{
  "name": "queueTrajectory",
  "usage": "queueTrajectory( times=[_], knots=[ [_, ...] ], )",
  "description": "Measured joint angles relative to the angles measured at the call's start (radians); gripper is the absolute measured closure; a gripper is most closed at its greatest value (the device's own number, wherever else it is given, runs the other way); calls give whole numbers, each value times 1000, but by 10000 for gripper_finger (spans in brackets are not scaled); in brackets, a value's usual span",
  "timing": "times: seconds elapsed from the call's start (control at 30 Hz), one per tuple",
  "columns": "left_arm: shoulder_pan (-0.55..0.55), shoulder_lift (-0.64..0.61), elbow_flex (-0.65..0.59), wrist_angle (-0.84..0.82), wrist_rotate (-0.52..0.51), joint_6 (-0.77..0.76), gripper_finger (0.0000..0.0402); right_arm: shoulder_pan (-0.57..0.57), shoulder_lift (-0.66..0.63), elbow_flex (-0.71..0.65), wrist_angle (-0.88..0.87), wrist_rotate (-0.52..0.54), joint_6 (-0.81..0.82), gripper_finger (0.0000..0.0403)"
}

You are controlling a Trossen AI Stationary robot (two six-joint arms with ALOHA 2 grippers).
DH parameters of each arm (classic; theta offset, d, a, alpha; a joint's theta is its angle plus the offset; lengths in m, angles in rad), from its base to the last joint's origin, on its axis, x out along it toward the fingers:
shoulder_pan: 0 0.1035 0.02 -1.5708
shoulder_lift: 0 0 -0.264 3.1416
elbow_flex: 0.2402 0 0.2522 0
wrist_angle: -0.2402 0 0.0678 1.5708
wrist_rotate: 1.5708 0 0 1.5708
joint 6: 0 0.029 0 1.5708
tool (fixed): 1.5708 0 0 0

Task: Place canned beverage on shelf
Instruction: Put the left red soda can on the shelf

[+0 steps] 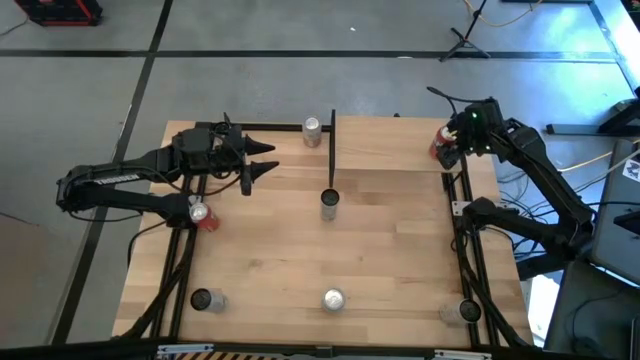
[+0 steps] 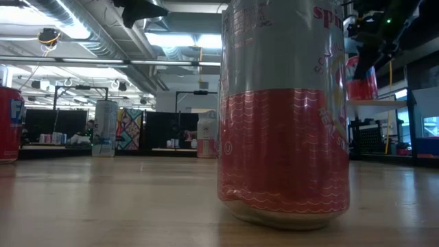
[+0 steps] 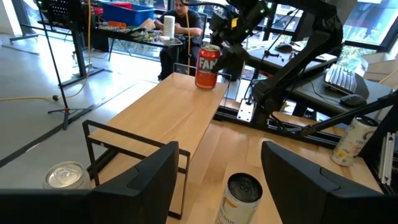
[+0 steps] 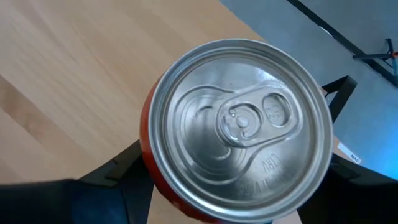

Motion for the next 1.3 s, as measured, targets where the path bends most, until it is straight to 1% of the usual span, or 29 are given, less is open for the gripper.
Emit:
queueTrajectory(
  times=[0.07,0.27,0.37,0.5,0.63,0.83,0.97,1.07,1.17,1.3],
  knots=[
    [0,0,0,0,0,0,176,0,0,-5,7,8,7,121],
    [0,0,0,0,0,0,176,0,-1,-16,19,10,24,76],
    [0,0,0,0,0,0,176,0,0,-13,11,11,27,62],
    [0,0,0,0,0,0,176,0,1,16,-8,10,35,59],
    [0,0,0,0,0,0,176,0,1,60,-40,11,50,66],
    [0,0,0,0,0,0,176,1,1,177,-88,11,101,71],
    [0,0,0,0,0,0,176,1,20,294,-98,10,180,71],
    [0,0,0,0,0,0,176,11,65,375,-128,-26,287,71],
    [0,0,0,0,0,0,176,68,120,415,-181,-32,436,71],
    [0,0,0,0,0,0,176,171,177,420,-260,34,488,71]
  ],
)
